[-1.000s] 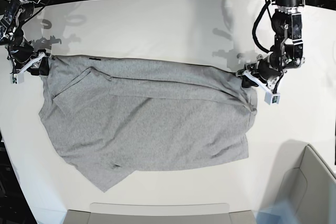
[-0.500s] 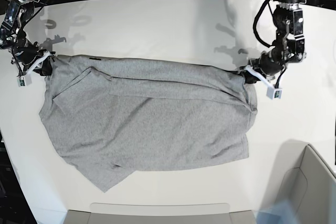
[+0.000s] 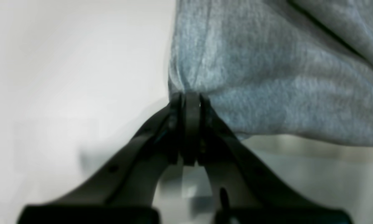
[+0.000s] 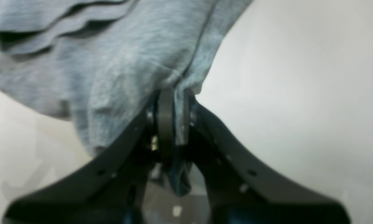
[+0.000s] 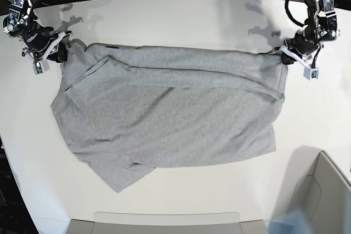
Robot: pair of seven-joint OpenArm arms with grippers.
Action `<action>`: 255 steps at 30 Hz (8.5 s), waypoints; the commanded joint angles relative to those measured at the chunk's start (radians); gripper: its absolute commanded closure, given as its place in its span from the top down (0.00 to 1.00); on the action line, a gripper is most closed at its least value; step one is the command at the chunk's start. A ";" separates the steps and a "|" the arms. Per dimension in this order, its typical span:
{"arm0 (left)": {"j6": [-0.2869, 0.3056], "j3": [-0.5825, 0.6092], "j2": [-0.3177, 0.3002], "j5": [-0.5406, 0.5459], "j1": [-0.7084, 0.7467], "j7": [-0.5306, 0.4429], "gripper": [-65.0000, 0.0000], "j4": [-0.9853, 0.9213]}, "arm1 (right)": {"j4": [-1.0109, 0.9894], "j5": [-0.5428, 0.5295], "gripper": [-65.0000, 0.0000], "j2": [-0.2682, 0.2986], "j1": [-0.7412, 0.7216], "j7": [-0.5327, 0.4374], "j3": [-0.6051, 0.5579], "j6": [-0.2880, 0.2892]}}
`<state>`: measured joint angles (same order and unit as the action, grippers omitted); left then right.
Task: Fold the T-shirt properly
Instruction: 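Release the fold and pull both grippers back to the collar edge, then move the right gripper to the hem corner and grasp it, then move the left gripper to the other hem corner and grasp it, then fold the hem up over the shirt toward the collar edge with both grippers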
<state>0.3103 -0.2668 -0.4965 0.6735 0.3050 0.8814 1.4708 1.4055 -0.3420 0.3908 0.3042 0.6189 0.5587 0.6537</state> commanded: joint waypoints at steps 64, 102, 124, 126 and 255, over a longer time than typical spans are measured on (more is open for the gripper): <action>0.128 -0.404 0.035 -0.041 0.035 0.319 0.21 0.402 | -0.256 0.294 0.23 -0.034 -0.687 0.135 -0.187 0.013; 0.128 -0.403 0.095 -0.038 -0.020 0.322 0.21 0.400 | -0.549 0.343 0.14 -0.077 -0.902 0.002 -0.343 0.008; 0.132 -0.401 0.152 -0.038 -0.022 0.315 0.21 0.397 | -0.776 0.343 0.25 -0.066 -0.956 -0.244 -0.452 -0.065; 0.132 -0.401 0.152 -0.036 -0.022 0.315 0.21 0.397 | -0.777 0.343 0.25 -0.068 -0.956 -0.245 -0.474 -0.073; 0.077 0.021 -0.012 -0.039 -0.514 0.098 0.00 -0.160 | 0.050 0.343 0.00 -0.128 -0.607 0.207 -0.463 -0.136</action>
<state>0.3862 -0.2398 -0.4877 0.6281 -0.1959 0.9890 1.2964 1.4380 0.0063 0.2535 -0.2752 0.8452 0.0868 0.5228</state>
